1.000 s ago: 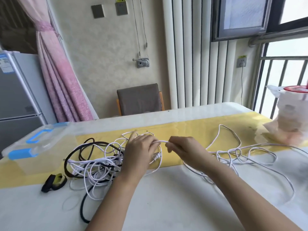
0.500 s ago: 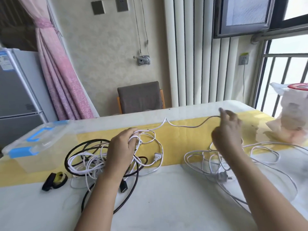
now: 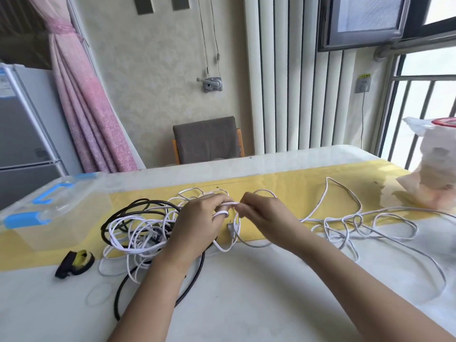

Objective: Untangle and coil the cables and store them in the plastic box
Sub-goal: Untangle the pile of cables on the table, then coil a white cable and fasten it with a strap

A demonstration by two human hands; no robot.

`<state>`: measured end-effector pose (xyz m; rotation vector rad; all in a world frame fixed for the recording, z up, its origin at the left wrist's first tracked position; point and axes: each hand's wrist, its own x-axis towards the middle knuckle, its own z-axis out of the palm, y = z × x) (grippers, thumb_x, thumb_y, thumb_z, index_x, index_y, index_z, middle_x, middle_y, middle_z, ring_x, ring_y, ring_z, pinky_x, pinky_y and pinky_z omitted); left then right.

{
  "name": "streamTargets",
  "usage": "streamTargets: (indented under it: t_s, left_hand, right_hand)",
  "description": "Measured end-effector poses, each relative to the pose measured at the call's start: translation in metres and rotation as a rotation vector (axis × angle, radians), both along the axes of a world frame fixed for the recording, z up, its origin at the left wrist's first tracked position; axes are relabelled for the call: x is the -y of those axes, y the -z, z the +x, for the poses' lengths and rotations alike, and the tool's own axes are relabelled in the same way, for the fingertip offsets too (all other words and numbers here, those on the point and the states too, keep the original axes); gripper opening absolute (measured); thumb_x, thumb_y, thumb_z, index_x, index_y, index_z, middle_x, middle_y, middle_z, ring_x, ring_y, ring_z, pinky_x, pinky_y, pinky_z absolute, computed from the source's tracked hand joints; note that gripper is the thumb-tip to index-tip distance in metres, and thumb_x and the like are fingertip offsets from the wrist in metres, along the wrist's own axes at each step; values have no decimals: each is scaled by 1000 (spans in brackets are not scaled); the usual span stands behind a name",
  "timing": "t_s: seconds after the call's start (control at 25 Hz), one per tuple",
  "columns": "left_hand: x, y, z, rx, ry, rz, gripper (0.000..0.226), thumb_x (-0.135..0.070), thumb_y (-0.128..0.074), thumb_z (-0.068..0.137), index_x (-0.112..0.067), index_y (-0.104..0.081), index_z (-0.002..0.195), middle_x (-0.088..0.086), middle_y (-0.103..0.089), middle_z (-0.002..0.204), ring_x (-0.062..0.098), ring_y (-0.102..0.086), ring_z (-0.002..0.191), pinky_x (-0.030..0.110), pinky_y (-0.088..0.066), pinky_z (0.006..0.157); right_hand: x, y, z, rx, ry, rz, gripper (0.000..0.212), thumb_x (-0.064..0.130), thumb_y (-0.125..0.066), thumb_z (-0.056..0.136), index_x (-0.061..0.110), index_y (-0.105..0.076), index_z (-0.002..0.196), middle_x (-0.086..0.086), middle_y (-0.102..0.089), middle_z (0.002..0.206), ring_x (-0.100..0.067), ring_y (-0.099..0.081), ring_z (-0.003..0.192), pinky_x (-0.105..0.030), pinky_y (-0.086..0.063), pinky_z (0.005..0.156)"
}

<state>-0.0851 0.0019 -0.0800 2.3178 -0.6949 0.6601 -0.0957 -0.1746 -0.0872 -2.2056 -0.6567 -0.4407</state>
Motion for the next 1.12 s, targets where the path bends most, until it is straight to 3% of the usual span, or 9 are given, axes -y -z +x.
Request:
streamTargets:
  t_s: [0.12, 0.24, 0.44, 0.56, 0.64, 0.72, 0.84, 0.96, 1.12]
  left_hand:
    - [-1, 1, 0, -139, -46, 110, 35, -18, -61, 81, -34, -59, 112, -16, -64, 92, 7, -54, 96, 35, -40, 99]
    - [-17, 1, 4, -206, -113, 351, 67, -21, -65, 69, -39, -39, 129, -17, -51, 120, 2, -40, 122, 36, 4, 116]
    - [-43, -7, 11, -296, -188, 171, 54, -83, -52, 50, -36, -57, 76, -21, -62, 97, -1, -50, 101, 39, 7, 113]
    - [-44, 4, 14, -368, -175, 98, 33, -61, -64, 75, -28, -65, 79, -13, -68, 82, 4, -61, 89, 34, -23, 110]
    - [-40, 10, 11, -459, -132, 108, 27, -54, -70, 74, -27, -69, 79, -9, -70, 76, 11, -63, 82, 28, -45, 79]
    - [-35, 9, 8, -500, -87, 115, 32, -56, -72, 69, -26, -72, 78, -9, -71, 75, 9, -65, 77, 29, -49, 73]
    - [-31, 5, 3, -522, -64, 152, 23, -52, -78, 65, -33, -71, 74, -11, -70, 78, 5, -63, 82, 26, -49, 79]
    - [-30, 4, -1, -545, -66, 230, 17, -45, -82, 63, -46, -66, 65, -12, -66, 90, 3, -57, 93, 22, -47, 84]
    - [-28, 5, -1, -542, -84, 239, 20, -39, -82, 65, -45, -64, 70, -20, -61, 89, 10, -49, 106, 27, -44, 89]
  right_hand:
    - [9, -13, 1, 61, 175, 127, 26, 24, -50, 96, 13, -55, 74, 4, -44, 52, -9, -40, 52, -20, -30, 51]
    - [30, -25, 6, 138, 465, 411, 27, 22, -48, 96, 13, -52, 71, 3, -38, 50, -8, -35, 48, -20, -28, 49]
    - [101, -33, 10, 99, 870, 784, 29, 21, -42, 97, 7, -63, 83, -5, -50, 66, -19, -44, 65, -27, -27, 60]
    - [107, -19, 12, -74, 905, 530, 35, 20, -38, 96, 1, -68, 93, -11, -58, 71, -29, -51, 77, -29, -27, 62]
    - [93, -5, 18, -88, 955, 130, 44, 19, -33, 85, -1, -65, 107, -25, -61, 101, -37, -51, 99, -35, -35, 78]
    - [72, 3, 18, -64, 913, -192, 57, 7, -40, 76, 1, -48, 132, -27, -42, 135, -39, -35, 126, -41, -27, 105]
    - [31, 10, 8, -10, 471, -283, 73, -7, -45, 76, 16, -33, 145, -10, -24, 153, -26, -15, 142, -31, -11, 114]
    - [-1, 26, 4, -55, 35, -425, 52, 7, -55, 88, 20, -45, 138, -4, -35, 148, -19, -23, 141, -24, -15, 111]
    - [-2, 21, 3, -121, 8, -344, 11, 20, -60, 90, 14, -65, 98, -2, -62, 99, -19, -58, 91, -26, -41, 75]
